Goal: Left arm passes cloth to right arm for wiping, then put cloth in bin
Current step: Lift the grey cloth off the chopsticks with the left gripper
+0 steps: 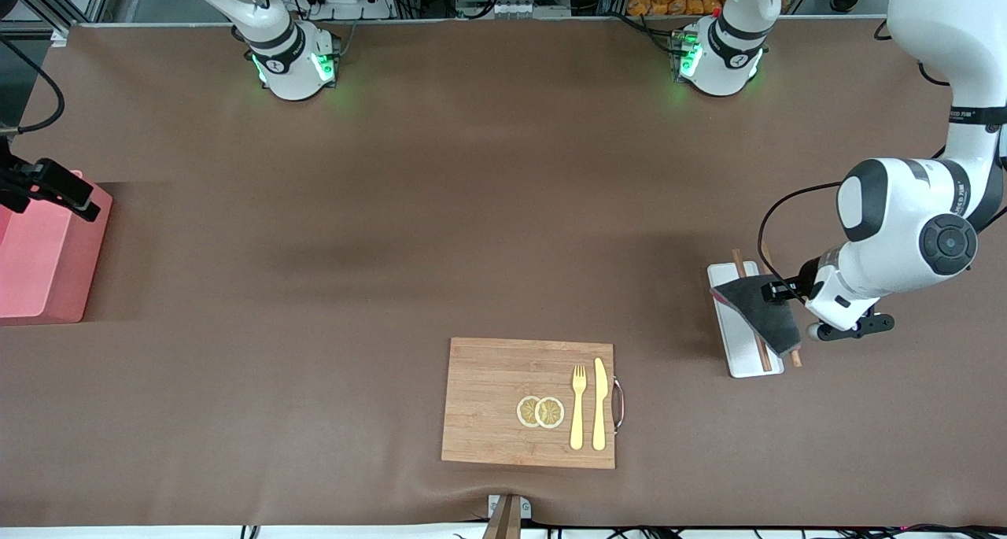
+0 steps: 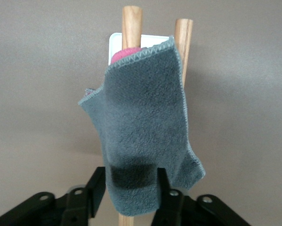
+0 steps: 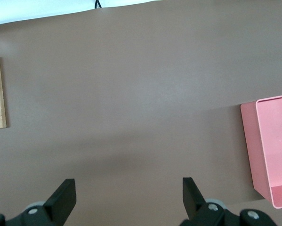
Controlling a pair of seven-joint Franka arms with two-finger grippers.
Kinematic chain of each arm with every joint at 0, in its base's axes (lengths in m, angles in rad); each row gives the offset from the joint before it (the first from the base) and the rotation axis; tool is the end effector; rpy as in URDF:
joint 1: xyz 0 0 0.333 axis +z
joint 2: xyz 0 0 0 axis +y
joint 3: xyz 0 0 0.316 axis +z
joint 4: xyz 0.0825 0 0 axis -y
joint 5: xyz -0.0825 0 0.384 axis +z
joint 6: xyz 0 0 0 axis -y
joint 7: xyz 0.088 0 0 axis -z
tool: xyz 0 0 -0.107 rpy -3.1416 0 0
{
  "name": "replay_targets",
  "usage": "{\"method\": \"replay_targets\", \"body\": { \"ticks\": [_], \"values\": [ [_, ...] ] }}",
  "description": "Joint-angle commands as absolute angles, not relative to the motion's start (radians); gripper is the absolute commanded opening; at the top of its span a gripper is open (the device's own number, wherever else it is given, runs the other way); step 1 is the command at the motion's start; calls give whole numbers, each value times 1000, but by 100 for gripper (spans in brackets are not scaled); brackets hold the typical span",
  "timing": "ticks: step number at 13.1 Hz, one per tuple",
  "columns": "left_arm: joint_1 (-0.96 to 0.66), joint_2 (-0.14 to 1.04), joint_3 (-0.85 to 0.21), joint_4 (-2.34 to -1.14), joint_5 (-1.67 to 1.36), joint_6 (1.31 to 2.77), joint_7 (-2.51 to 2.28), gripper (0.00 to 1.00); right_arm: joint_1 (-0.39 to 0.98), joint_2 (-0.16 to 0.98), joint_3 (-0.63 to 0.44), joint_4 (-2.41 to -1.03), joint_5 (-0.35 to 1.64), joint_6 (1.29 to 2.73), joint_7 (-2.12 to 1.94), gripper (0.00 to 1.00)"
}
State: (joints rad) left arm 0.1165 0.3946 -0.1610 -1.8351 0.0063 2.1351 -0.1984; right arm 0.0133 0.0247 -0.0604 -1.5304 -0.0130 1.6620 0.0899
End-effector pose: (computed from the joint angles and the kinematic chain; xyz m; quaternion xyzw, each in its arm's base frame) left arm 0.6290 -0.0214 0.3112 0.9954 0.0797 -0.0479 0.0229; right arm 0.5712 -0.0277 0.6384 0.9962 -0.0681 0.0536 0.0061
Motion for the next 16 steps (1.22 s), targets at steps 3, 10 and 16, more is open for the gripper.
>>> {"method": "replay_targets", "body": {
  "ticks": [3,10,16],
  "values": [
    [121,397,-166,-1829,23,2145,-201,36,0,26,-54,-1525,-2,1652,80,100],
    [124,397,-166,-1830,23,2145,-199,9,-3,32,-54,-1525,-3,1652,80,100],
    [133,391,-167,-1833,23,2143,-181,0,-5,32,-54,-1523,0,1655,80,100]
  ]
}}
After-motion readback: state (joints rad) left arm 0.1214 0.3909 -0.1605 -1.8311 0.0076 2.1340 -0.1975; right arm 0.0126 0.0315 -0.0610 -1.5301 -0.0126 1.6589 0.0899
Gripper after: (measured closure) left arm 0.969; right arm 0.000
